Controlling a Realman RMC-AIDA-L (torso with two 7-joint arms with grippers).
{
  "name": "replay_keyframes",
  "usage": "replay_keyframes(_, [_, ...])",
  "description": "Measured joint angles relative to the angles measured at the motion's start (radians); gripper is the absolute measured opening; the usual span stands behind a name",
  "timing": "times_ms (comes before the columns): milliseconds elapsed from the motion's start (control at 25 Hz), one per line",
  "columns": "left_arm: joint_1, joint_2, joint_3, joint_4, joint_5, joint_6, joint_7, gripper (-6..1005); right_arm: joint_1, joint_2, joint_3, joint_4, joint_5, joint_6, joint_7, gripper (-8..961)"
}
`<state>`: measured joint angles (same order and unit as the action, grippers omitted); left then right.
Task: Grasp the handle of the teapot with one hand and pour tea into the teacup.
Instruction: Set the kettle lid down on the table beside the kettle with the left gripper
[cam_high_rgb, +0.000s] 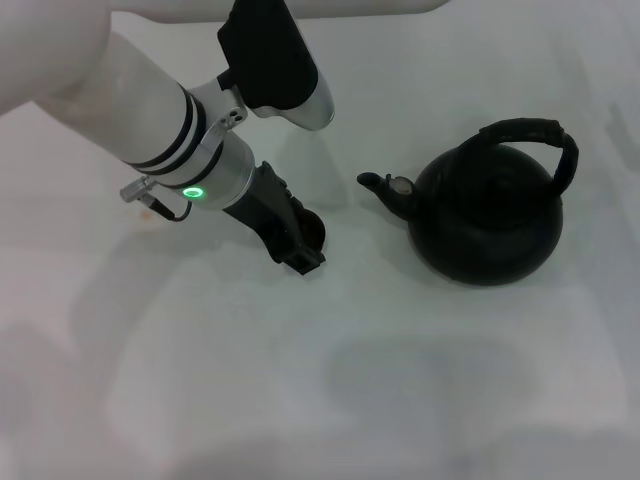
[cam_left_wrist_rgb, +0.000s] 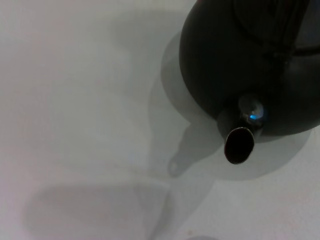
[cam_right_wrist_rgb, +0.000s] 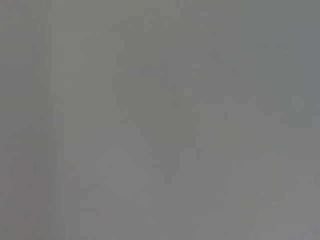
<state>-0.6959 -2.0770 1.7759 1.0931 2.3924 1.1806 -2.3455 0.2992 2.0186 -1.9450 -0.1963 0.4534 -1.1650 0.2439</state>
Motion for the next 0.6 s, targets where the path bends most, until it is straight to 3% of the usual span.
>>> replay_keyframes(600, [-0.025,0.0,0.0,-0.053,0.002,0.005,-0.015,694,0.0,0.0,0.0,0.0,0.001,0.002,0.0,855])
